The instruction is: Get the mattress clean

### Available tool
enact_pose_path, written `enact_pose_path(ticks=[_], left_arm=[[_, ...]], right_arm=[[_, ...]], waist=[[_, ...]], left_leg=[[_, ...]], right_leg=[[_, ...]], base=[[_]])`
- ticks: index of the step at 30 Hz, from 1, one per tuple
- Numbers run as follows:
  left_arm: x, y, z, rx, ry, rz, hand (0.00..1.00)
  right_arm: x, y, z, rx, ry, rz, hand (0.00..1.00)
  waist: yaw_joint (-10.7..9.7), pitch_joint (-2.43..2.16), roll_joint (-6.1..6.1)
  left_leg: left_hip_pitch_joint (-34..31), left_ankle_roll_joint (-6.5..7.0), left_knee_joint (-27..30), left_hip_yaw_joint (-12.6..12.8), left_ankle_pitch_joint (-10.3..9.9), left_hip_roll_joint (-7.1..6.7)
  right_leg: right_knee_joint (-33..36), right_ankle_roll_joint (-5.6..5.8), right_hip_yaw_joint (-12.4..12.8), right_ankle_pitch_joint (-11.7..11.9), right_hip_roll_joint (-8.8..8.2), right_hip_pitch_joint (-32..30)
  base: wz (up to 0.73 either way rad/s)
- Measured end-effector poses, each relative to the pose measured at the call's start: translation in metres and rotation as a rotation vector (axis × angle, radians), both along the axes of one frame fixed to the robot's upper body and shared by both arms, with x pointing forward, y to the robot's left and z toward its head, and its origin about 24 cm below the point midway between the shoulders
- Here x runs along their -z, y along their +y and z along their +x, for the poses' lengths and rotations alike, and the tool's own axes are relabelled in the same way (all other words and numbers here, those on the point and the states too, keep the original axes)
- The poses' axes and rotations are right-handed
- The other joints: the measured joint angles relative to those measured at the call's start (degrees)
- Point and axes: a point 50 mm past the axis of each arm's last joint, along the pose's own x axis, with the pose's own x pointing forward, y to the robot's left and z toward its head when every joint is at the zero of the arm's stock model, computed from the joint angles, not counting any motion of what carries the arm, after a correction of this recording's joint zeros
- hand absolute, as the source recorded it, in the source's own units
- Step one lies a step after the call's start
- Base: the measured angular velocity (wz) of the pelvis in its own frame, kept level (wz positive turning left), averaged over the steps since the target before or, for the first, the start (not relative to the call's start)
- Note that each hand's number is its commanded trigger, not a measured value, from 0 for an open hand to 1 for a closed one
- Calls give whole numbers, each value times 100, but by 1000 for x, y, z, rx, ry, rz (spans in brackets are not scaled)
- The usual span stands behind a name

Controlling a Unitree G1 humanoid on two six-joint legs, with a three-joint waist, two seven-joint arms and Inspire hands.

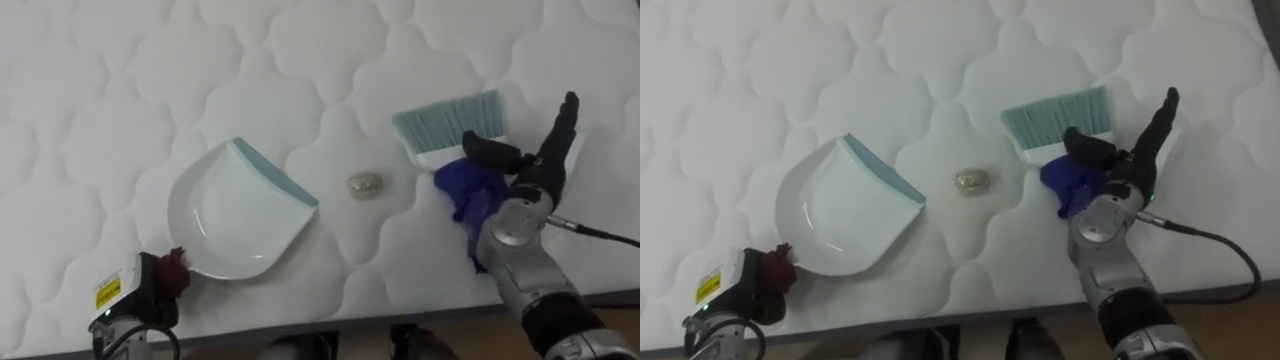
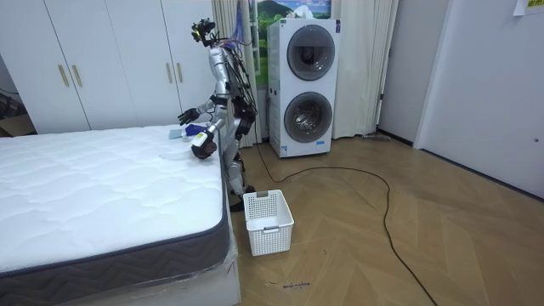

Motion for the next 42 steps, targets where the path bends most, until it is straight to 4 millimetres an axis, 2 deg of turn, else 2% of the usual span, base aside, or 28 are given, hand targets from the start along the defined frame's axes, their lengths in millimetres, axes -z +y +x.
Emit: enact_pose_path(ticks=[6,14,22,24,30,37,42], left_arm=[[4,-4,-5,-11,23,-7,100],[13,-7,-20,-31,64,-14,100],[16,-8,-28,-53,61,-19,100],[17,-7,-33,-62,66,-18,100],[18,-4,-39,-76,66,-9,100],[16,7,-40,-104,72,-24,100],[15,9,-40,-118,61,-39,100]], right_arm=[[2,16,0,-35,-6,28,0],[9,33,-5,-109,9,53,0],[43,30,-39,-148,125,-6,0],[46,28,-44,-150,137,-23,0],[62,13,-65,-150,219,-71,0],[69,12,-70,-175,256,-75,0],[69,10,-71,-162,255,-94,0]], waist=[[-15,-57,90],[-46,-66,108],[-88,-68,108],[-150,-95,100],[-258,-123,52],[-413,-132,-89],[-520,-128,-102]], left_leg=[[33,1,-20,36,1,1],[391,-2,-220,105,2,11],[390,-2,-373,149,3,1],[393,-1,-388,152,3,0],[399,7,-392,166,10,-13],[421,8,-353,179,12,-1],[321,12,-282,179,9,2]], right_leg=[[1,0,21,0,3,1],[-180,-8,22,-6,6,312],[-218,-3,-18,-6,-25,285],[-233,1,-22,-8,-47,287],[-275,5,-53,-10,-83,288],[-296,7,-42,-12,-85,327],[-291,31,-44,5,-86,263]], base=[[-1],[-4],[-2],[0],[0],[0],[1]])
